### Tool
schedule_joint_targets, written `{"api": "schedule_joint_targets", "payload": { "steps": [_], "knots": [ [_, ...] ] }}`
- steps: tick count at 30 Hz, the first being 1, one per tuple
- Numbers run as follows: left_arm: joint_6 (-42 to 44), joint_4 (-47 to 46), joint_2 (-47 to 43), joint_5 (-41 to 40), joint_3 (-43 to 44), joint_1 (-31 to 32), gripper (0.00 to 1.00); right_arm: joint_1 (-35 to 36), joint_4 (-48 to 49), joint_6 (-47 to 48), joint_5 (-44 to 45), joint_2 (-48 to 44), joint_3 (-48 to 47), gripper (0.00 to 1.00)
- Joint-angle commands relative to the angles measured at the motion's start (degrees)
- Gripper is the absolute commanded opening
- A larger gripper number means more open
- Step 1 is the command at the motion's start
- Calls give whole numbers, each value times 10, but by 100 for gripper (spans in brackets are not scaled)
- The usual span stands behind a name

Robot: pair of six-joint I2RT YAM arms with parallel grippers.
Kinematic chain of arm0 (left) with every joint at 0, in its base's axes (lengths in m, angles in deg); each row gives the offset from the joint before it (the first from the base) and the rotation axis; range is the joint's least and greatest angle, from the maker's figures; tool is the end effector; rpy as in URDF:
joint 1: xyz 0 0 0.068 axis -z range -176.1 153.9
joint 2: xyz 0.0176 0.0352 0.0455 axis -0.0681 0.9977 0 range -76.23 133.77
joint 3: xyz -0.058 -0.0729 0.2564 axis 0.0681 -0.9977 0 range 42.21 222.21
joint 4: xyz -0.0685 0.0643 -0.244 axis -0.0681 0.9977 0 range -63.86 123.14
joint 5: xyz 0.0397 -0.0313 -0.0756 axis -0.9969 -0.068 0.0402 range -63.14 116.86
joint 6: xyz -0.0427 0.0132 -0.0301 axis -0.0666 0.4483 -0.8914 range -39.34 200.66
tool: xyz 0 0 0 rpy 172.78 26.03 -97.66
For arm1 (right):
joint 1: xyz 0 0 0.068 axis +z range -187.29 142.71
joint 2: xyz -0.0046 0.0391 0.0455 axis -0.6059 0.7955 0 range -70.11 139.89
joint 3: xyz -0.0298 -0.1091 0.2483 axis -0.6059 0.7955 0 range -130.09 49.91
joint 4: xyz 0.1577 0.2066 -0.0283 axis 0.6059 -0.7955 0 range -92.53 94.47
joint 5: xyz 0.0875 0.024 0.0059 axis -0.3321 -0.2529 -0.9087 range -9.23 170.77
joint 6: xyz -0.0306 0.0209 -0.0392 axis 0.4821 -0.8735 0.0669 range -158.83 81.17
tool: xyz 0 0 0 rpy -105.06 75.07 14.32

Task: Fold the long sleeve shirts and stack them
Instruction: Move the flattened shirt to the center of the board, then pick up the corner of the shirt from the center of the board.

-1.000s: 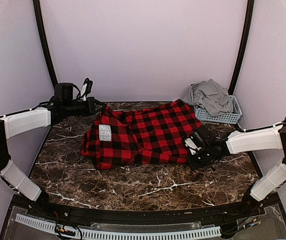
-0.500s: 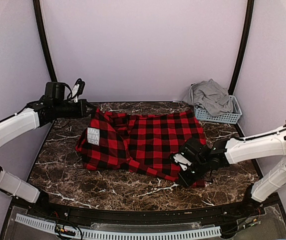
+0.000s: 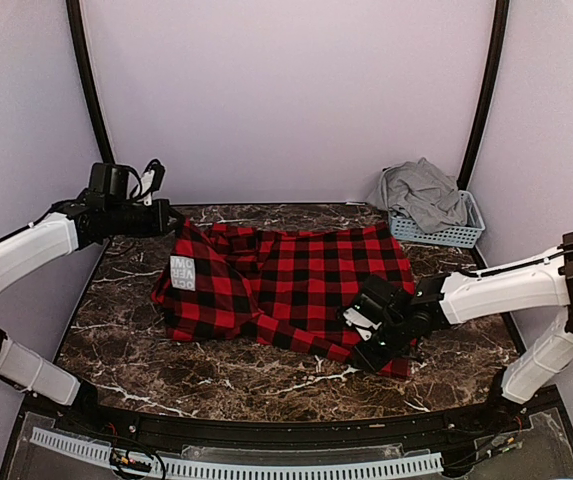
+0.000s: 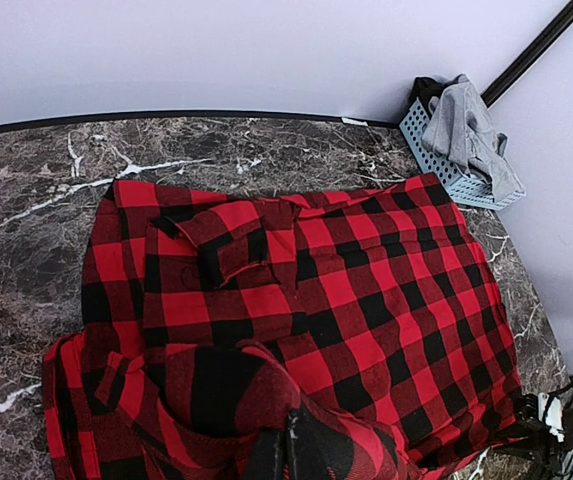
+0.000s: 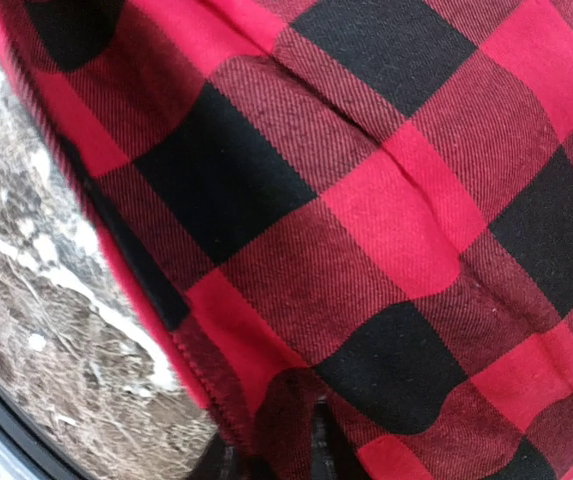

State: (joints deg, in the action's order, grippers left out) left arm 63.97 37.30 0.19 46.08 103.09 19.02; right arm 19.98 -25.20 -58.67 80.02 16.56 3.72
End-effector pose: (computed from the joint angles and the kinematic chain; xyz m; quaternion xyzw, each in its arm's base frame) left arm 0.2926 -0.0912 0.3139 0.0761 0.8405 -0.2784 0.4585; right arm 0.1441 0.2251 0.1606 -0.3171 0.9326 0.1125 0.1307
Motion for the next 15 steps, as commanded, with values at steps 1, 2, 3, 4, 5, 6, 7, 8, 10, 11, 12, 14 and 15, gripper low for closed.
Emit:
{"api": "schedule_joint_targets", "payload": {
  "steps": [1,2,3,4,5,6,7,8,10,11,12,14,15],
  "knots": [
    [7,2,6,3,28,-6,0,1,16,15,20,-23,15,26],
    [7,0,8,4,29,-6,0,2,20,17,15,-31,19,31],
    [7,-1,13,5,30,-8,0,3,23,17,11,-38,22,35],
    [6,-2,15,6,31,-8,0,3,23,16,11,-45,25,36],
    [6,-2,19,9,34,-9,0,3,22,14,13,-49,27,37],
    [6,-3,21,10,35,-9,0,4,23,12,13,-51,30,38],
    [6,-3,24,13,38,-10,0,5,24,12,12,-53,32,39],
    [5,-4,25,13,39,-10,0,6,24,11,14,-53,33,39],
    [3,-7,28,18,42,-12,0,6,19,6,24,-46,32,37],
    [3,-6,31,20,46,-13,0,6,17,5,26,-42,29,34],
    [4,-4,31,20,49,-13,0,6,16,5,28,-39,28,32],
    [4,-2,35,21,55,-16,0,6,11,0,38,-35,27,32],
    [4,-2,36,23,58,-19,0,7,10,-2,39,-36,28,34]
  ]
}}
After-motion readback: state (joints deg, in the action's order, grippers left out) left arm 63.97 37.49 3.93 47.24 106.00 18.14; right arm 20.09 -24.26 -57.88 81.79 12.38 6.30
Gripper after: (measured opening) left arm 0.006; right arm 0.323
